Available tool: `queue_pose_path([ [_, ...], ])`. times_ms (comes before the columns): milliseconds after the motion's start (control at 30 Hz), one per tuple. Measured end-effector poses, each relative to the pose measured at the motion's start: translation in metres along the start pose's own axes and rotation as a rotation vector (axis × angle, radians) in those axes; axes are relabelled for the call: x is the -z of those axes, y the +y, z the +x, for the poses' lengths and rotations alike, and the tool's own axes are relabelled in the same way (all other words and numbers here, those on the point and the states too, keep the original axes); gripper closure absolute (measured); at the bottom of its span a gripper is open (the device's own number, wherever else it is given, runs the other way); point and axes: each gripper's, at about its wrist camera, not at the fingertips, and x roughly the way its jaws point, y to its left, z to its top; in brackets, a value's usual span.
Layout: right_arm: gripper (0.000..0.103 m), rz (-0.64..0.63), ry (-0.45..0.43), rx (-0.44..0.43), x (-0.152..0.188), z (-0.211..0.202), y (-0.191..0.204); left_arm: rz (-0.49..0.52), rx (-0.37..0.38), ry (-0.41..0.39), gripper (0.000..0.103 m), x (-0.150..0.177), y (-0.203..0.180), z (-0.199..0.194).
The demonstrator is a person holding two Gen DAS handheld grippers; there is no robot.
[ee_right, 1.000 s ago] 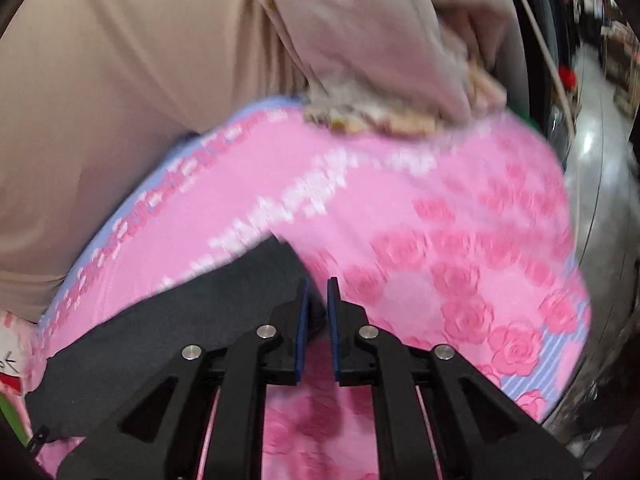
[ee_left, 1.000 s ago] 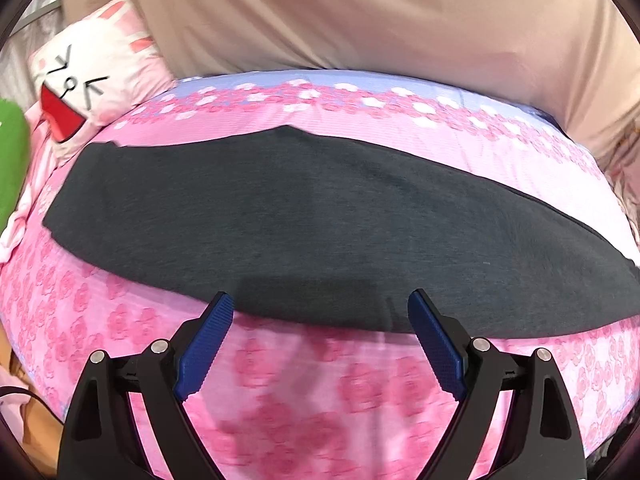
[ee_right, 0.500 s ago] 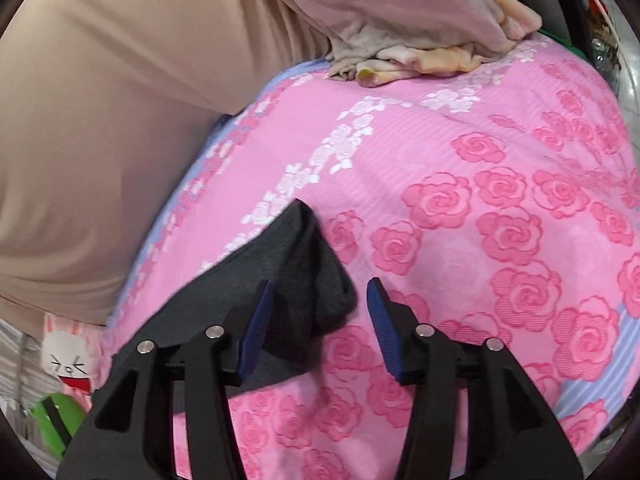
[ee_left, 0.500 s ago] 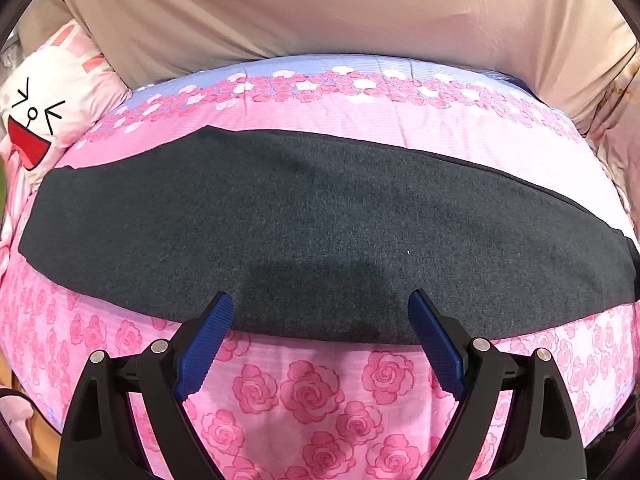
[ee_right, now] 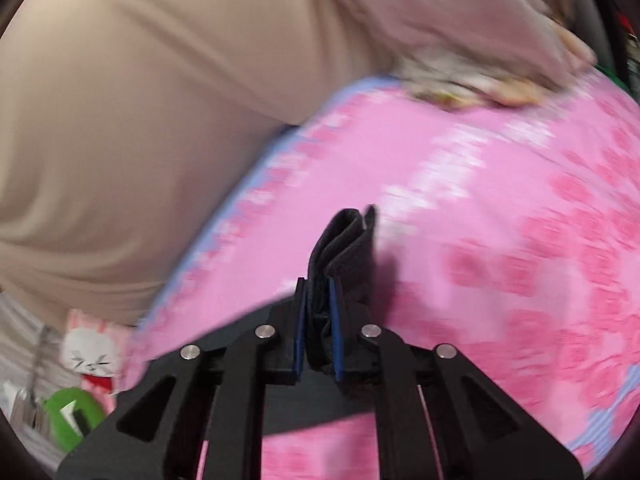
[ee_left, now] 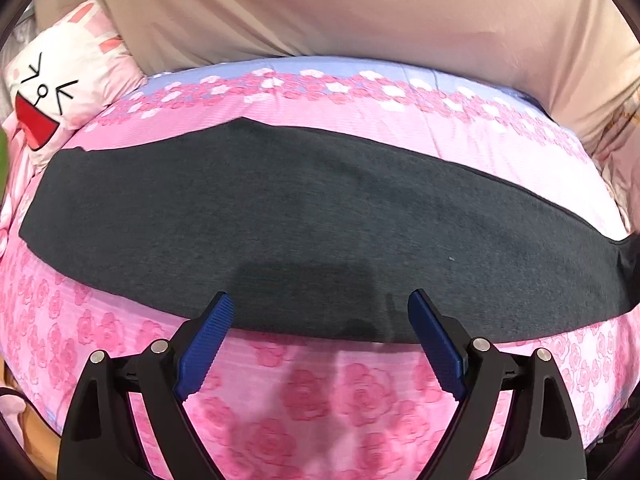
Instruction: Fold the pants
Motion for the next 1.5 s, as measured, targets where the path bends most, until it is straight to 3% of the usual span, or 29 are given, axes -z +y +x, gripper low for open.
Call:
queue_pose_path([
  [67,0.097,-0.119,0.008,-0.092,0.004,0.012,0.071,-0.013,-0.001,-0.012,0.016,0.0,0.014,-0.003],
  [200,0.097,-0.364,0.088,-0.178,0.036,0.056,0.191,-0.027,-0.024,-0.043,0.016,0.004,0.038,-0.011],
  [267,0.096,-0.487,0.165,-0.172,0.07,0.091,0.238,-0.039,-0.026,-0.045,0.016,0.005,0.05,-0.014],
  [333,0.089,-0.597,0.177,-0.093,0.103,0.111,0.262,-0.058,-0.027,-0.046,0.016,0.008,0.062,-0.017],
  [367,0.083,-0.641,0.158,-0.038,0.112,0.113,0.265,-0.07,-0.031,-0.049,0.016,0.01,0.071,-0.02],
  [400,0.064,-0.669,0.132,0.015,0.116,0.112,0.262,-0.08,-0.036,-0.052,0.016,0.012,0.078,-0.021],
  [433,0.052,-0.697,0.088,0.096,0.118,0.106,0.254,-0.091,-0.039,-0.054,0.016,0.013,0.084,-0.022],
  [567,0.049,-0.768,0.031,0.406,0.105,0.085,0.192,-0.14,-0.03,-0.04,0.016,0.017,0.103,-0.02],
  [667,0.049,-0.723,0.099,0.512,0.094,0.073,0.131,-0.148,-0.003,-0.039,0.016,0.014,0.097,-0.016],
  [733,0.049,-0.686,0.172,0.492,0.093,0.073,0.1,-0.132,0.004,-0.039,0.016,0.011,0.086,-0.014],
  [933,0.051,-0.653,0.238,0.502,0.092,0.099,0.051,-0.058,0.012,-0.03,0.016,0.009,0.041,-0.015],
  [967,0.055,-0.611,0.234,0.465,0.088,0.105,0.048,-0.047,0.004,-0.033,0.016,0.009,0.038,-0.016],
  [1000,0.08,-0.523,0.233,0.427,0.077,0.103,0.036,-0.038,-0.003,-0.036,0.016,0.01,0.035,-0.018],
  [1033,0.094,-0.48,0.223,0.432,0.076,0.1,0.033,-0.028,-0.013,-0.038,0.016,0.01,0.033,-0.019],
  [1100,0.095,-0.395,0.18,0.372,0.064,0.086,0.031,-0.018,-0.028,-0.042,0.016,0.009,0.032,-0.019],
  [1200,0.095,-0.306,0.112,0.202,0.044,0.059,0.056,-0.034,-0.025,-0.043,0.016,0.007,0.036,-0.018],
  [1267,0.095,-0.31,0.093,0.052,0.037,0.051,0.098,-0.043,-0.017,-0.039,0.016,0.004,0.04,-0.015],
  [1333,0.095,-0.358,0.07,-0.024,0.036,0.052,0.141,-0.049,-0.014,-0.039,0.016,0.003,0.043,-0.014],
  [1400,0.094,-0.46,0.069,0.012,0.041,0.064,0.17,-0.053,-0.01,-0.043,0.016,0.003,0.048,-0.017],
  [1500,0.094,-0.63,0.12,0.196,0.066,0.086,0.175,-0.059,-0.016,-0.052,0.016,0.008,0.055,-0.022],
])
